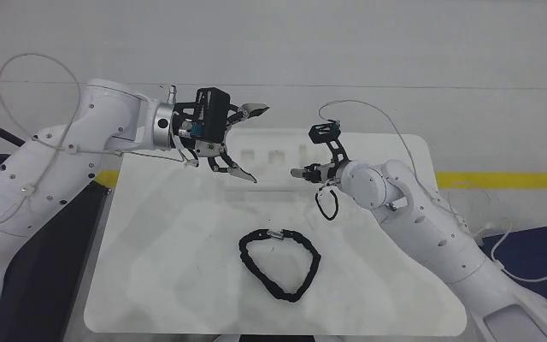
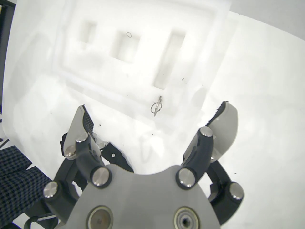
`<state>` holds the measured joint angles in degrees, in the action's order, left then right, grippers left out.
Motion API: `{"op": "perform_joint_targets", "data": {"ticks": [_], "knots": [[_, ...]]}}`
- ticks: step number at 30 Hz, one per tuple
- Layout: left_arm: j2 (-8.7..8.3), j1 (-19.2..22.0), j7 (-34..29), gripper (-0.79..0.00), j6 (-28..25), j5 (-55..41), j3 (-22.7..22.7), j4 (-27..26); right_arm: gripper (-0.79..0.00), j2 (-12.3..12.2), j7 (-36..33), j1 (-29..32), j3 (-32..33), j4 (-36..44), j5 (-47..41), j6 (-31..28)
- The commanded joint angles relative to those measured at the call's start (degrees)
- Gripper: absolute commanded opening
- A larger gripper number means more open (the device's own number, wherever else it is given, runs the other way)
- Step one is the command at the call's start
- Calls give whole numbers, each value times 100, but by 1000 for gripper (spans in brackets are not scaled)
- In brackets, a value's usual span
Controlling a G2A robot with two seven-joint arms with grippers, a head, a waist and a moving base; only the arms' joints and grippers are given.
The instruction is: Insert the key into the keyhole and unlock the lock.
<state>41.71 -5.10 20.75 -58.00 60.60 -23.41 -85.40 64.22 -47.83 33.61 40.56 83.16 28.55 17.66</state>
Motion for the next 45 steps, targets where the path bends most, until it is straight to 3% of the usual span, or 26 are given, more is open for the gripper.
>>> {"op": "perform_joint_targets", "data": {"ticks": [1, 5, 26, 42, 45], "knots": [[0, 0, 0, 0, 0, 0, 0, 0, 0, 62, -3, -40, -2, -106, -200, 119], [0, 0, 0, 0, 0, 0, 0, 0, 0, 155, -31, -4, 45, -239, -656, 324], [0, 0, 0, 0, 0, 0, 0, 0, 0, 154, -27, 14, 43, -248, -653, 320], [0, 0, 0, 0, 0, 0, 0, 0, 0, 355, -751, -401, -36, -642, -580, 530], [0, 0, 0, 0, 0, 0, 0, 0, -71, 394, -790, -417, -73, -700, -560, 538]]}}
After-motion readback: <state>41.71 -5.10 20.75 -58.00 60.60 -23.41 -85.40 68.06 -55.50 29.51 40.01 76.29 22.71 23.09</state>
